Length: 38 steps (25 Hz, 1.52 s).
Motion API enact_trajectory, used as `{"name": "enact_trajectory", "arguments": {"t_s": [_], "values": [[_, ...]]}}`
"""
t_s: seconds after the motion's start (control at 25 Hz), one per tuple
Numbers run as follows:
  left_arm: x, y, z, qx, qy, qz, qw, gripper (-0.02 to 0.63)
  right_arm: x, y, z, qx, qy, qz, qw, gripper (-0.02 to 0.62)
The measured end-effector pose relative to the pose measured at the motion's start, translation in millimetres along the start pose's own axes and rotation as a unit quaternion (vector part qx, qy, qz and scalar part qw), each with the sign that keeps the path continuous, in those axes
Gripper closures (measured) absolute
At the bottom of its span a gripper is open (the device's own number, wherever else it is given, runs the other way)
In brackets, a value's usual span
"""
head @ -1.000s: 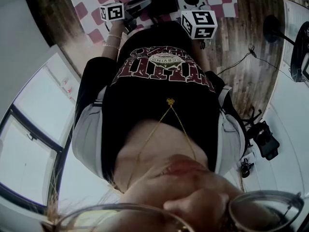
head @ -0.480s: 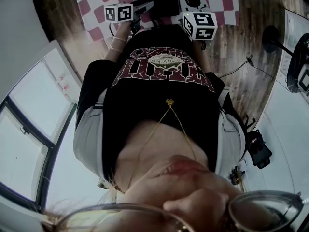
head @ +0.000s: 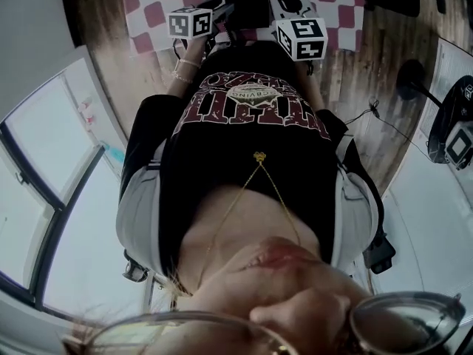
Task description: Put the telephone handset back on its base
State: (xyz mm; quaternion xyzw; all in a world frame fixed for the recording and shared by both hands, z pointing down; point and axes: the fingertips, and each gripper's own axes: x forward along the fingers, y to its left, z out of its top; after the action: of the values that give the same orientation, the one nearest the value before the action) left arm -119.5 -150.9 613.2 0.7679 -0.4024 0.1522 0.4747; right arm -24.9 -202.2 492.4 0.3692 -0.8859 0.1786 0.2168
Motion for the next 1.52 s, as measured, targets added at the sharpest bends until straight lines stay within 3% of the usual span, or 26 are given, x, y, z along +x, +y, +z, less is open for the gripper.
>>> {"name": "enact_trajectory", "arguments": {"t_s": [0.16,0.4,0.68,1.04,1.24,1.52], "values": [[3.8,3.2,-4.0,0.016,0.004,0.046,0.9988,0.430,4.9,-1.7,-4.9,-0.009,0.012,0.022,1.000,0.572],[-5.1,-9.6,8.4,0.088,-0.004,0.114,0.9896,0.430,11.5,4.8,-10.5,-0.028,0.025,0.049,0.998,0.572],[-4.7,-4.0,-0.1,0.100,-0.016,0.154,0.9828,0.430,16.1,9.1,-16.2,-0.047,0.035,0.071,0.996,0.572],[-9.9,-22.1,-0.1,0.116,-0.024,0.158,0.9803,0.440,14.3,15.8,-22.5,-0.055,0.047,0.088,0.994,0.572],[-14.4,-29.7,9.4,0.118,-0.047,0.153,0.9800,0.517,14.9,17.2,-23.9,-0.056,0.049,0.093,0.993,0.572],[-15.4,-39.3,23.6,0.126,-0.071,0.145,0.9788,0.566,18.1,21.4,-23.7,-0.060,0.051,0.103,0.992,0.572]]}}
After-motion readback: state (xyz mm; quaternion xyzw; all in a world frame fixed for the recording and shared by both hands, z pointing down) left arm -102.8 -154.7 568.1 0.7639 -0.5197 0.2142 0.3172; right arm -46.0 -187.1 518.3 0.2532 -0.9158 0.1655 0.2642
